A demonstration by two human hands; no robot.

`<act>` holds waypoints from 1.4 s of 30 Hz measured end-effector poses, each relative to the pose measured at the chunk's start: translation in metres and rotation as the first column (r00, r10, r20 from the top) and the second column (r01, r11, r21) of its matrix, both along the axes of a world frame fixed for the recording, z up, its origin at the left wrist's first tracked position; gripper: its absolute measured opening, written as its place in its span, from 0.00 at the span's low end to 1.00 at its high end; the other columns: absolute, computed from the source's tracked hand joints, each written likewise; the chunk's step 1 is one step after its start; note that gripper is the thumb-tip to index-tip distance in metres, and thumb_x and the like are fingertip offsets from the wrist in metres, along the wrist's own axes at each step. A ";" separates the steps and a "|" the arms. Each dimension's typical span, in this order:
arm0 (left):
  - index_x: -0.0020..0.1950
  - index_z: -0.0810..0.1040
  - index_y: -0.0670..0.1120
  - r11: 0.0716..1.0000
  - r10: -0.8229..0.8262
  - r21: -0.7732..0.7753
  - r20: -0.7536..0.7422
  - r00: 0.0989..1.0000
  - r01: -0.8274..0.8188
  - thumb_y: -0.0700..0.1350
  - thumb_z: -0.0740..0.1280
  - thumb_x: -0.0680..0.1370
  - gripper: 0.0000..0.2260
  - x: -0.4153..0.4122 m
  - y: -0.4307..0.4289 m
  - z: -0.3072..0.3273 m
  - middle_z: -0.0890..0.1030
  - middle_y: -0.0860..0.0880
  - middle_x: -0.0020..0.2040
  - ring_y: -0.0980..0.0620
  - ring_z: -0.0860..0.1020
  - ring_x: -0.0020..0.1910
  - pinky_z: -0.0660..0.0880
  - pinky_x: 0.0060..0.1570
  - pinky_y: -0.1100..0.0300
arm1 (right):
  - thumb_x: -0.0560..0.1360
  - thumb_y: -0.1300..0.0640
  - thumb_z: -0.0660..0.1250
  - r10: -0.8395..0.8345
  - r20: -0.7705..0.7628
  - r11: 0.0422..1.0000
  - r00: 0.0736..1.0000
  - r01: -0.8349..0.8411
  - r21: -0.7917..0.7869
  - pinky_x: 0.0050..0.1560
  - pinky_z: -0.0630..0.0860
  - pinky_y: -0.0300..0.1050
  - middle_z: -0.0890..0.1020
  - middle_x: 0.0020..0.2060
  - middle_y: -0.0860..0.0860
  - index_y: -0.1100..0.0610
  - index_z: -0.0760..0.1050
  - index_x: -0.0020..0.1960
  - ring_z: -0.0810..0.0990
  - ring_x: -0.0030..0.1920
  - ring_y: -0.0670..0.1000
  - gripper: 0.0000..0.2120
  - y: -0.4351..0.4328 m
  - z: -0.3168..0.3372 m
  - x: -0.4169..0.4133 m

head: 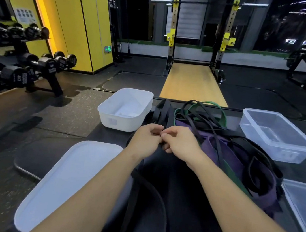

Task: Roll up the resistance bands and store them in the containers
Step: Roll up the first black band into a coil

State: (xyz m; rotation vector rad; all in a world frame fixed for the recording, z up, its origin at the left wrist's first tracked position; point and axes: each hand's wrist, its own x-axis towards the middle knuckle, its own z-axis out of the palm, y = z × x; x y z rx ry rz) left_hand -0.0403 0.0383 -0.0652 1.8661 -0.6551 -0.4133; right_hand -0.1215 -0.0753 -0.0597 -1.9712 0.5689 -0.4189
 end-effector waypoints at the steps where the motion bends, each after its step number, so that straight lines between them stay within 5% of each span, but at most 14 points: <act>1: 0.69 0.79 0.46 1.000 0.012 0.022 0.018 1.000 -0.013 0.36 0.69 0.78 0.19 -0.004 0.007 -0.001 0.83 0.50 0.61 0.53 0.80 0.60 0.75 0.62 0.60 | 0.80 0.60 0.67 0.027 -0.039 0.998 0.999 -0.029 -0.048 0.44 0.85 0.55 0.86 0.34 0.51 0.49 0.82 0.43 0.84 0.33 0.52 0.11 0.008 -0.001 -0.008; 6: 0.67 0.80 0.49 0.982 0.010 0.185 0.142 0.990 -0.037 0.39 0.68 0.79 0.17 -0.027 0.040 -0.011 0.81 0.53 0.64 0.54 0.78 0.62 0.74 0.66 0.56 | 0.79 0.60 0.66 0.094 -0.156 0.989 0.983 -0.111 -0.103 0.44 0.85 0.55 0.86 0.35 0.53 0.47 0.82 0.45 0.86 0.35 0.55 0.10 0.040 -0.013 -0.038; 10: 0.68 0.79 0.50 0.985 -0.010 0.168 0.192 0.981 -0.023 0.40 0.67 0.81 0.16 -0.046 0.058 -0.018 0.78 0.56 0.64 0.57 0.75 0.66 0.69 0.64 0.63 | 0.77 0.58 0.67 0.107 -0.217 0.983 0.970 -0.137 -0.125 0.43 0.85 0.55 0.85 0.34 0.49 0.47 0.82 0.44 0.85 0.36 0.52 0.08 0.055 -0.026 -0.055; 14: 0.61 0.81 0.55 0.995 0.082 0.039 0.222 0.972 -0.092 0.40 0.67 0.80 0.14 -0.065 0.075 -0.024 0.76 0.60 0.61 0.61 0.74 0.61 0.67 0.59 0.67 | 0.76 0.51 0.73 0.182 -0.246 0.962 0.952 -0.224 -0.156 0.30 0.70 0.30 0.79 0.27 0.37 0.45 0.77 0.36 0.77 0.30 0.37 0.11 0.073 -0.028 -0.071; 17: 0.64 0.79 0.56 0.985 0.170 -0.022 0.267 0.949 -0.170 0.38 0.66 0.80 0.17 -0.075 0.084 -0.030 0.74 0.58 0.62 0.57 0.75 0.60 0.68 0.57 0.67 | 0.75 0.50 0.74 0.134 -0.253 0.940 0.958 -0.204 -0.272 0.39 0.77 0.40 0.83 0.34 0.43 0.47 0.82 0.42 0.81 0.39 0.43 0.04 0.081 -0.034 -0.072; 20: 0.74 0.71 0.52 0.984 0.179 -0.025 0.264 0.948 -0.179 0.37 0.66 0.79 0.24 -0.082 0.089 -0.034 0.70 0.56 0.69 0.58 0.69 0.67 0.64 0.66 0.65 | 0.76 0.54 0.70 -0.076 -0.235 0.935 0.969 -0.013 -0.355 0.47 0.81 0.47 0.83 0.39 0.46 0.49 0.82 0.46 0.83 0.45 0.52 0.02 0.078 -0.037 -0.074; 23: 0.75 0.69 0.51 0.989 0.118 0.060 0.232 0.965 -0.135 0.40 0.65 0.79 0.24 -0.084 0.089 -0.040 0.70 0.55 0.69 0.56 0.69 0.69 0.66 0.73 0.56 | 0.75 0.54 0.67 -0.232 -0.238 0.902 0.943 0.117 -0.416 0.44 0.77 0.47 0.81 0.41 0.45 0.49 0.77 0.49 0.80 0.44 0.54 0.04 0.068 -0.039 -0.085; 26: 0.70 0.73 0.48 0.958 0.052 0.260 0.270 0.961 -0.124 0.44 0.64 0.79 0.18 -0.086 0.088 -0.047 0.75 0.51 0.66 0.48 0.73 0.66 0.73 0.68 0.47 | 0.76 0.52 0.66 -0.304 -0.295 0.858 0.906 0.126 -0.499 0.44 0.72 0.48 0.79 0.42 0.45 0.45 0.70 0.58 0.78 0.44 0.55 0.12 0.059 -0.041 -0.098; 29: 0.60 0.78 0.45 0.868 -0.042 0.477 0.346 0.937 -0.138 0.44 0.62 0.81 0.10 -0.089 0.086 -0.045 0.75 0.47 0.63 0.43 0.69 0.66 0.73 0.63 0.50 | 0.76 0.54 0.65 -0.288 -0.305 0.862 0.908 0.107 -0.496 0.42 0.71 0.48 0.79 0.39 0.46 0.45 0.67 0.58 0.78 0.42 0.54 0.13 0.053 -0.042 -0.107; 31: 0.44 0.76 0.47 0.854 -0.034 0.502 0.315 0.949 -0.136 0.40 0.61 0.80 0.07 -0.091 0.082 -0.038 0.74 0.44 0.61 0.40 0.68 0.64 0.69 0.57 0.54 | 0.76 0.53 0.65 -0.257 -0.308 0.874 0.916 0.084 -0.478 0.42 0.71 0.48 0.78 0.38 0.45 0.44 0.67 0.58 0.78 0.42 0.54 0.13 0.053 -0.041 -0.111; 33: 0.40 0.77 0.49 0.858 0.004 0.495 0.260 0.965 -0.137 0.38 0.60 0.79 0.11 -0.087 0.080 -0.036 0.74 0.43 0.66 0.37 0.69 0.65 0.67 0.57 0.55 | 0.75 0.51 0.67 -0.201 -0.298 0.893 0.933 0.049 -0.448 0.42 0.71 0.48 0.78 0.38 0.45 0.42 0.68 0.58 0.78 0.43 0.54 0.14 0.055 -0.042 -0.112; 35: 0.48 0.84 0.52 0.889 0.047 0.431 0.257 0.965 -0.158 0.37 0.61 0.80 0.14 -0.083 0.081 -0.035 0.76 0.46 0.65 0.38 0.73 0.65 0.69 0.58 0.57 | 0.73 0.49 0.68 -0.116 -0.280 0.908 0.953 -0.012 -0.418 0.42 0.74 0.49 0.80 0.38 0.45 0.41 0.70 0.59 0.79 0.43 0.52 0.16 0.058 -0.044 -0.111; 39: 0.52 0.80 0.53 0.958 0.172 0.212 0.112 0.979 -0.192 0.32 0.65 0.78 0.15 -0.081 0.082 -0.032 0.75 0.61 0.44 0.55 0.78 0.45 0.75 0.49 0.60 | 0.72 0.49 0.68 -0.020 -0.244 0.908 0.970 -0.085 -0.411 0.47 0.79 0.50 0.80 0.36 0.45 0.41 0.76 0.62 0.80 0.43 0.48 0.19 0.056 -0.048 -0.111; 42: 0.60 0.77 0.54 0.965 0.173 0.202 0.001 0.985 -0.170 0.36 0.73 0.75 0.18 -0.073 0.081 -0.035 0.81 0.53 0.50 0.53 0.81 0.47 0.79 0.53 0.55 | 0.74 0.50 0.70 0.007 -0.199 0.904 0.980 -0.091 -0.417 0.48 0.79 0.48 0.80 0.33 0.43 0.42 0.79 0.63 0.79 0.41 0.43 0.17 0.052 -0.053 -0.110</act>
